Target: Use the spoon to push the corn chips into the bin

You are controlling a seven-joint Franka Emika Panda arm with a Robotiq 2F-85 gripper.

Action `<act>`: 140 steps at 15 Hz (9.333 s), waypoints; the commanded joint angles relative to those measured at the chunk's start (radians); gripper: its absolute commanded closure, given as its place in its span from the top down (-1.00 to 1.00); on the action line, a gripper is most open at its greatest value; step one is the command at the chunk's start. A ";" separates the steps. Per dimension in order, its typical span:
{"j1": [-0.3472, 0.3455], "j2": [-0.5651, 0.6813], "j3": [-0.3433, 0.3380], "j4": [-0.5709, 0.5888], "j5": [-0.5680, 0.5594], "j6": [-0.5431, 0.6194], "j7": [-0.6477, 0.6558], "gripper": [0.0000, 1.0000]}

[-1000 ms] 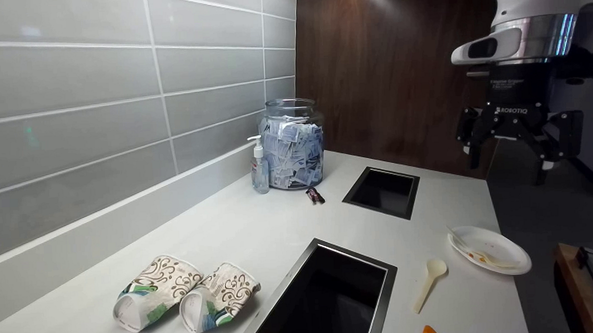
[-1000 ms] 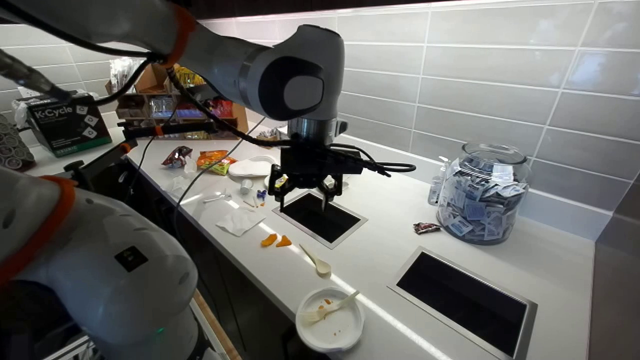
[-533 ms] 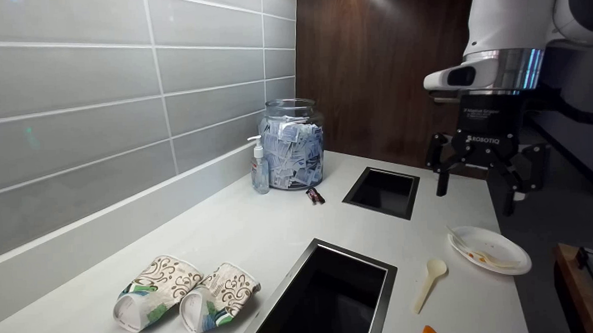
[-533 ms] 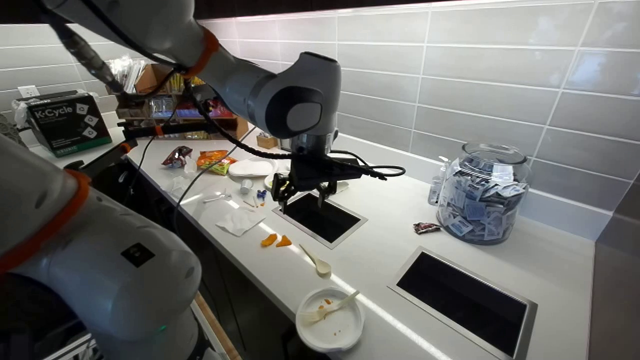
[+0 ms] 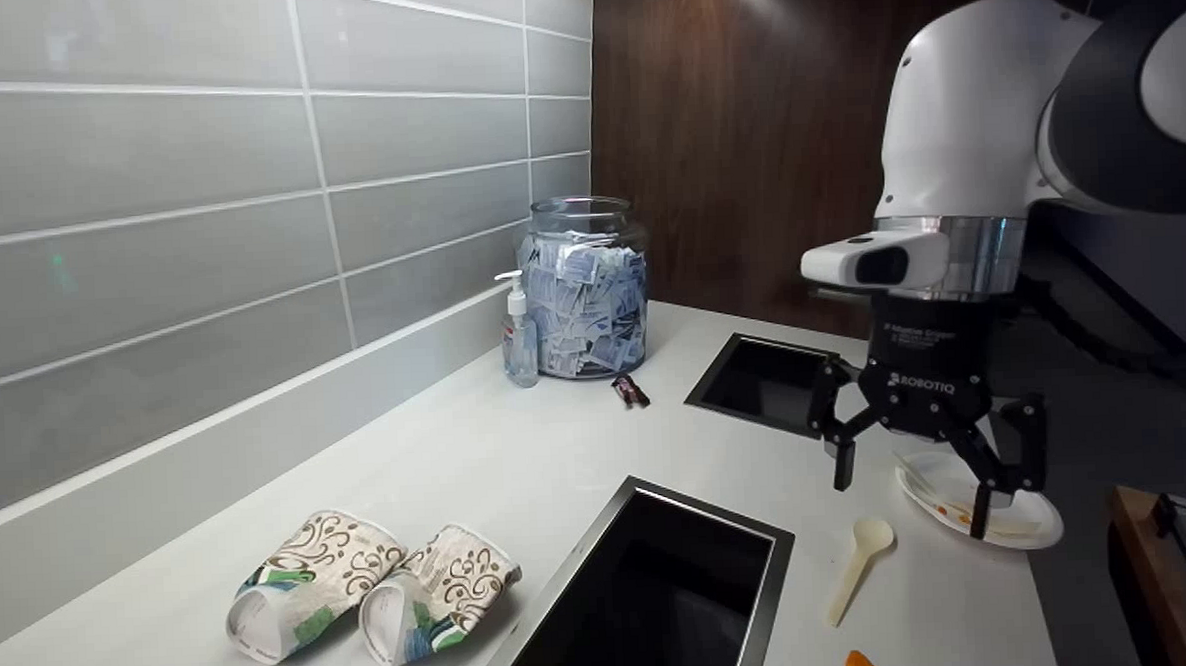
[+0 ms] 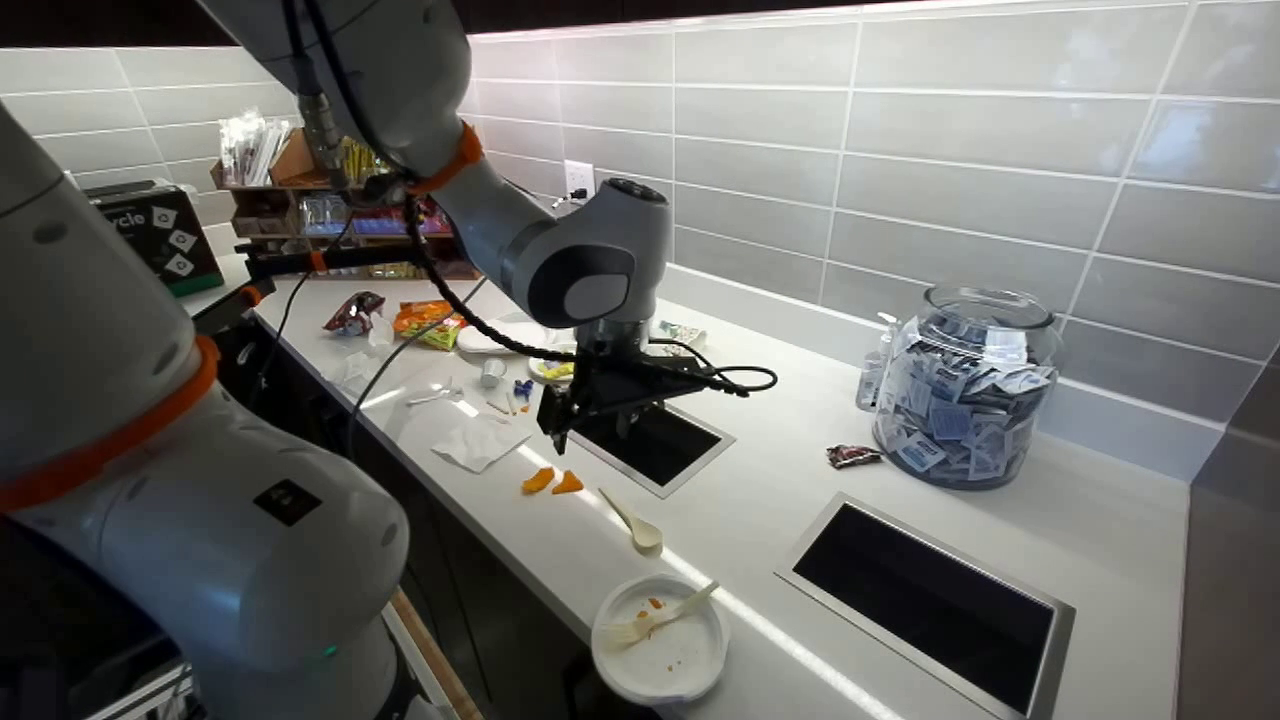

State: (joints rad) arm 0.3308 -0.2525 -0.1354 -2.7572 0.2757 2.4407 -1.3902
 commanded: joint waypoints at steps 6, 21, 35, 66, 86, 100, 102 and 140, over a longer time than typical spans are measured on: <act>-0.062 0.102 0.075 0.003 0.097 -0.007 -0.186 1.00; -0.155 0.189 0.095 0.007 0.129 0.126 -0.286 1.00; -0.221 0.301 0.175 0.008 0.409 0.175 -0.581 1.00; -0.229 0.355 0.193 0.017 0.604 0.338 -0.738 -0.51; -0.284 0.336 0.193 0.150 0.453 -0.369 -0.769 -0.93; -0.264 0.485 0.255 0.308 0.414 -0.603 -0.795 -0.73; -0.264 0.499 0.257 0.319 0.412 -0.603 -0.795 -0.73; -0.254 0.643 0.348 0.480 0.453 -0.547 -0.929 -0.93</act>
State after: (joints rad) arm 0.0772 0.4127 0.2088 -2.2681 0.7126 1.8926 -2.3138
